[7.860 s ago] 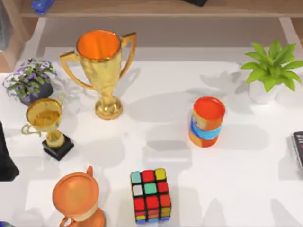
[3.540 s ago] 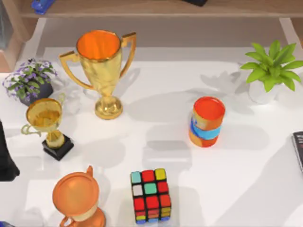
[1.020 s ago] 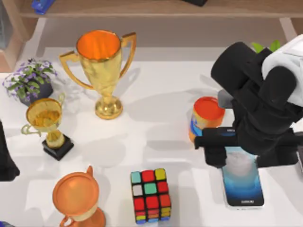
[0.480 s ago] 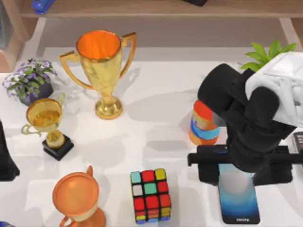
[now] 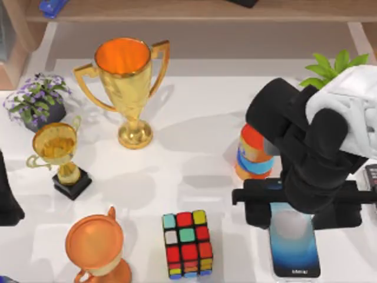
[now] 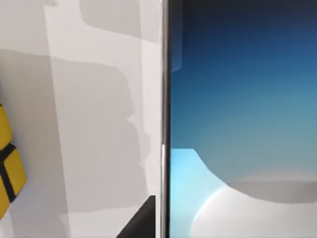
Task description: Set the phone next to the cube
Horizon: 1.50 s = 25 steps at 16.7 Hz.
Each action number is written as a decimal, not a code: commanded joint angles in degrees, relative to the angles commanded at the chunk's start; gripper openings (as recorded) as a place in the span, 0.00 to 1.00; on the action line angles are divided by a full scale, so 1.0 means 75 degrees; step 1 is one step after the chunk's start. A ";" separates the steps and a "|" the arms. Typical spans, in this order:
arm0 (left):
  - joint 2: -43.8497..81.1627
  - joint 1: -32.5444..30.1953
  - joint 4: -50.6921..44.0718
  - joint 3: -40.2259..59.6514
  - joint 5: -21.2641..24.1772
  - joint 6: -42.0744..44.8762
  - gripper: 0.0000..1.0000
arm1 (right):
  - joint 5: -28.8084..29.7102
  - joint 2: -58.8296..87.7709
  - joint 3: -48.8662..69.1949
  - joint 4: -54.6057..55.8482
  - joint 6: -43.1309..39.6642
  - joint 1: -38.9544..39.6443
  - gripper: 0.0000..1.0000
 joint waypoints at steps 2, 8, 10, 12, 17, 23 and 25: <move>0.0000 0.0000 0.0000 0.0000 0.0000 0.0000 1.00 | -0.0005 -0.0023 -0.0033 0.0131 0.0002 -0.0004 0.00; 0.0000 0.0000 0.0000 0.0000 0.0000 0.0000 1.00 | 0.0001 -0.0049 -0.0205 0.0632 0.0000 0.0021 0.00; 0.0000 0.0000 0.0000 0.0000 0.0000 0.0000 1.00 | 0.0008 -0.0024 -0.0281 0.0808 0.0000 0.0039 0.00; 0.0000 0.0000 0.0000 0.0000 0.0000 0.0000 1.00 | 0.0015 0.0026 -0.0366 0.0978 0.0002 0.0058 0.00; 0.0000 0.0000 0.0000 0.0000 0.0000 0.0000 1.00 | 0.0025 0.0270 -0.0625 0.1345 0.0014 0.0077 0.00; 0.0000 0.0000 0.0000 0.0000 0.0000 0.0000 1.00 | 0.0022 0.0723 -0.1040 0.1534 0.0021 0.0070 0.00; 0.0000 0.0000 0.0000 0.0000 0.0000 0.0000 1.00 | 0.0022 0.0723 -0.1040 0.1534 0.0021 0.0070 0.00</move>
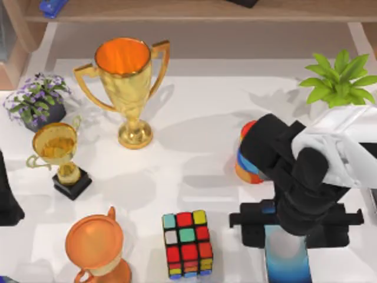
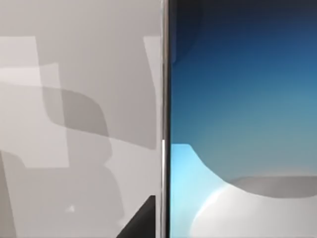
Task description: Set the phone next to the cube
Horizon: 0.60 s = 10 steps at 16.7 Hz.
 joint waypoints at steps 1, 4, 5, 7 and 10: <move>0.0000 0.0000 0.0000 0.0000 0.0000 0.0000 1.00 | 0.0000 0.0000 0.0000 0.0000 0.0000 0.0000 0.00; 0.0000 0.0000 0.0000 0.0000 0.0000 0.0000 1.00 | 0.0000 0.0000 0.0000 0.0000 0.0000 0.0000 0.15; 0.0000 0.0000 0.0000 0.0000 0.0000 0.0000 1.00 | 0.0000 0.0000 0.0000 0.0000 0.0000 0.0000 0.23; 0.0000 0.0000 0.0000 0.0000 0.0000 0.0000 1.00 | 0.0000 0.0000 0.0000 0.0000 0.0000 0.0000 0.38; 0.0000 0.0000 0.0000 0.0000 0.0000 0.0000 1.00 | 0.0000 0.0000 0.0000 0.0000 0.0000 0.0000 0.60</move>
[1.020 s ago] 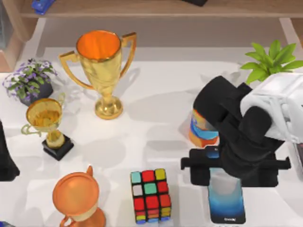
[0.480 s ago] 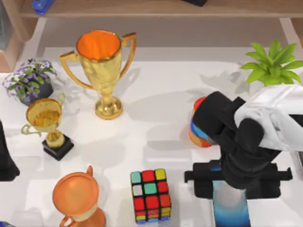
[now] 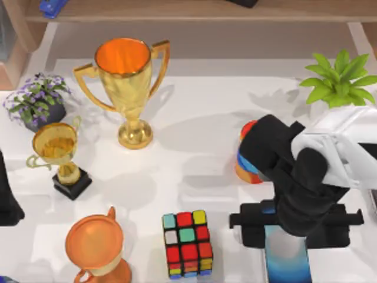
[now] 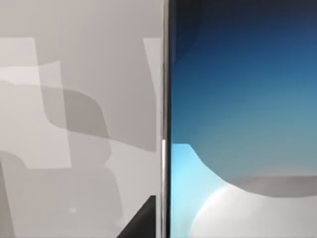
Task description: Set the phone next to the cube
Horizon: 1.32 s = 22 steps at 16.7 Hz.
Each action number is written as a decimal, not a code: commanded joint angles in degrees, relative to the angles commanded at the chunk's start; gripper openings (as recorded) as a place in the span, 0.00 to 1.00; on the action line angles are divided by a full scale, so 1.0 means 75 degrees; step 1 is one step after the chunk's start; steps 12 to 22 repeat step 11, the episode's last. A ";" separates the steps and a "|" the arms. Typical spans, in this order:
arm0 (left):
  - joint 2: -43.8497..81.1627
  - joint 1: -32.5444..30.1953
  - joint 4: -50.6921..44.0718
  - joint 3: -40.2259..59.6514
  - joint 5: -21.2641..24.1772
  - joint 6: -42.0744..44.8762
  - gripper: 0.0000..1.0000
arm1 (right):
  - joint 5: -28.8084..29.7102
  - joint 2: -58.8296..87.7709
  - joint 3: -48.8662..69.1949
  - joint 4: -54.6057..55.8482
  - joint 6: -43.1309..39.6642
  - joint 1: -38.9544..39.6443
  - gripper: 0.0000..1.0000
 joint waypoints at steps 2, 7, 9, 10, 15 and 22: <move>0.0000 0.0000 0.0000 0.0000 0.0000 0.0000 1.00 | 0.0000 0.0000 0.0000 0.0000 0.0000 0.0000 0.75; 0.0000 0.0000 0.0000 0.0000 0.0000 0.0000 1.00 | 0.0000 0.0000 0.0000 0.0000 0.0000 0.0000 1.00; 0.0000 0.0000 0.0000 0.0000 0.0000 0.0000 1.00 | 0.0000 0.0000 0.0000 0.0000 0.0000 0.0000 1.00; 0.0000 0.0000 0.0000 0.0000 0.0000 0.0000 1.00 | 0.0000 0.0000 0.0000 0.0000 0.0000 0.0000 1.00; 0.0000 0.0000 0.0000 0.0000 0.0000 0.0000 1.00 | 0.0000 0.0000 0.0000 0.0000 0.0000 0.0000 1.00; 0.0000 0.0000 0.0000 0.0000 0.0000 0.0000 1.00 | 0.0000 0.0000 0.0000 0.0000 0.0000 0.0000 1.00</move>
